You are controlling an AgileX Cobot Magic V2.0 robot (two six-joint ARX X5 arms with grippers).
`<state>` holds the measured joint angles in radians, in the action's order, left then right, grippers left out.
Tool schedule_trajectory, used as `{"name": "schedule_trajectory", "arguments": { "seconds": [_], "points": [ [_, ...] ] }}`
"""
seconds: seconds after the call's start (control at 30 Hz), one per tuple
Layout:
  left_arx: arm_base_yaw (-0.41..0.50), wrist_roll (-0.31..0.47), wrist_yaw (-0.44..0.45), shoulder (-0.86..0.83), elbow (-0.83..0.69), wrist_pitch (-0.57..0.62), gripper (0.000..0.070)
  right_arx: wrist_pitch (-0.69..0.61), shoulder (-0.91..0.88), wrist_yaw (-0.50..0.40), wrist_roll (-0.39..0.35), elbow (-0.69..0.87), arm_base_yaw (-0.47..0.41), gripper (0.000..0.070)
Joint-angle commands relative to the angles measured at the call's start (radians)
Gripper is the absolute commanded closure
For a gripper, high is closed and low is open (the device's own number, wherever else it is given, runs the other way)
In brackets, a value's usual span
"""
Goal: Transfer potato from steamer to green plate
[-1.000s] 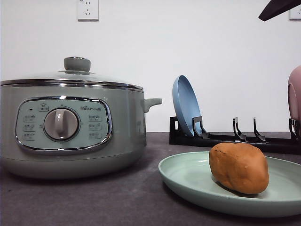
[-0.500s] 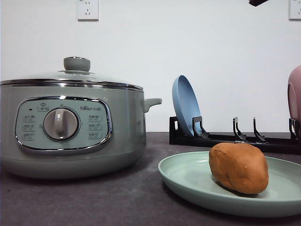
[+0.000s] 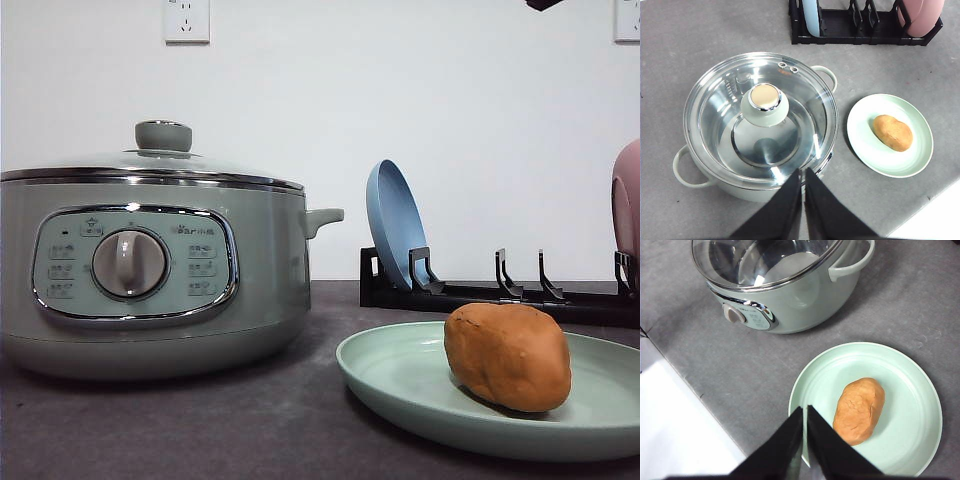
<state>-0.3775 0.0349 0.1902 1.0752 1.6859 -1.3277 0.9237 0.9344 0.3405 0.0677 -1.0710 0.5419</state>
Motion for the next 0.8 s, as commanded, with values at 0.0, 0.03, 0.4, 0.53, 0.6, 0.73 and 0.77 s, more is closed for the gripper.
{"name": "schedule_trajectory", "arguments": {
  "seconds": [0.0, 0.03, 0.4, 0.53, 0.6, 0.73, 0.77],
  "points": [
    [-0.003, -0.002, 0.006, 0.010, 0.026, 0.015, 0.0700, -0.010, 0.004, 0.000, -0.001, -0.018, 0.005, 0.0700],
    [-0.003, -0.002, 0.006, 0.010, 0.026, 0.015, 0.0700, -0.010, 0.004, 0.000, -0.001, -0.018, 0.005, 0.0700],
    [0.030, 0.017, 0.004, -0.046, 0.018, 0.121, 0.0700, -0.010, 0.004, 0.000, -0.001, -0.018, 0.005, 0.0700],
    [0.104, 0.056, 0.004, -0.153, -0.050, 0.361, 0.0700, -0.010, 0.004, 0.000, -0.001, -0.018, 0.005, 0.0700],
    [0.152, 0.059, 0.000, -0.221, -0.121, 0.493, 0.0700, -0.010, 0.004, 0.000, -0.001, -0.018, 0.005, 0.0700],
    [0.242, 0.066, -0.079, -0.366, -0.313, 0.741, 0.0700, -0.010, 0.004, 0.000, -0.001, -0.018, 0.005, 0.0700],
    [0.260, 0.070, -0.111, -0.399, -0.365, 0.791, 0.0700, -0.010, 0.004, 0.000, -0.001, -0.018, 0.005, 0.0700]
  ]
}}
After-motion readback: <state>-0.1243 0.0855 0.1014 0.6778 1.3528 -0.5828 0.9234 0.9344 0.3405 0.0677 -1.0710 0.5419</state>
